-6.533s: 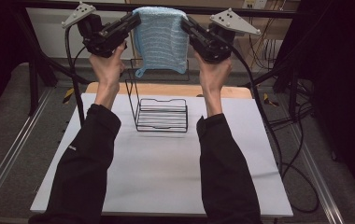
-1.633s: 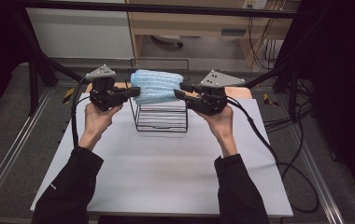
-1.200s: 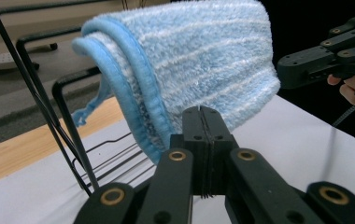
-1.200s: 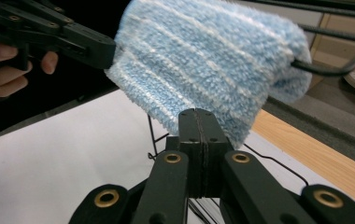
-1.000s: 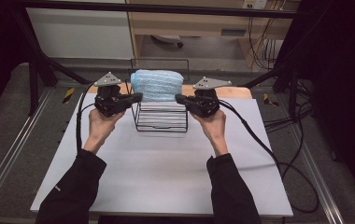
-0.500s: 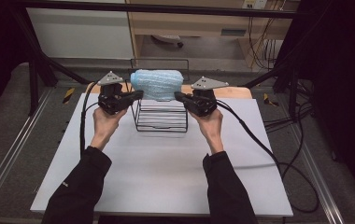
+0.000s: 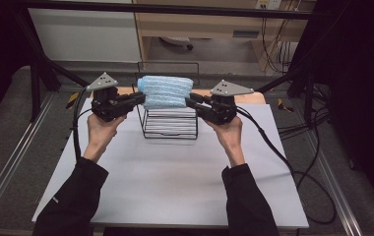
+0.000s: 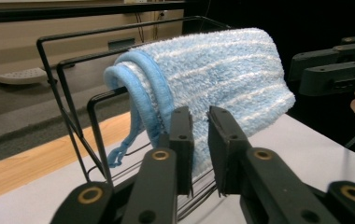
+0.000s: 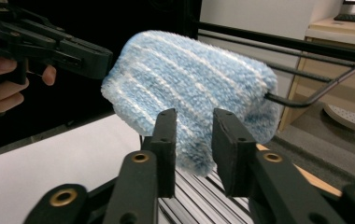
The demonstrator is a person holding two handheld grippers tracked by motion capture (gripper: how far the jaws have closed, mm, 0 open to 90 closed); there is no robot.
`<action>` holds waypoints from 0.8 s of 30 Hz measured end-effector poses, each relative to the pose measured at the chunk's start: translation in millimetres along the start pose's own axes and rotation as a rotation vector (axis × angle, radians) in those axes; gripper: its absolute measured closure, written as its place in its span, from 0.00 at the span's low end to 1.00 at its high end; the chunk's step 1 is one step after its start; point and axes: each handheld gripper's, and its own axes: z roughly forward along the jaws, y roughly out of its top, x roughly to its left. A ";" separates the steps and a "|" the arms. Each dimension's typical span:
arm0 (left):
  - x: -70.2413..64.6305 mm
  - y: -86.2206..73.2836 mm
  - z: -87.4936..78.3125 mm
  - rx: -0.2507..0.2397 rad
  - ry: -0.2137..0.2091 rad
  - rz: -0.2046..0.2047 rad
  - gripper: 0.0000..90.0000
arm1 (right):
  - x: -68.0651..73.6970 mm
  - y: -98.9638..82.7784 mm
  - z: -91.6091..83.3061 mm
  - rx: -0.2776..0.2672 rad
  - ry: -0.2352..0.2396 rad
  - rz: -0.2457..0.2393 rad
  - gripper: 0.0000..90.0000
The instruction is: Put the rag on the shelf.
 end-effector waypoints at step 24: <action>11.0 -118.5 -47.1 0.122 0.055 -0.009 0.16 | -13.9 -82.9 -75.6 0.115 -0.010 0.149 0.02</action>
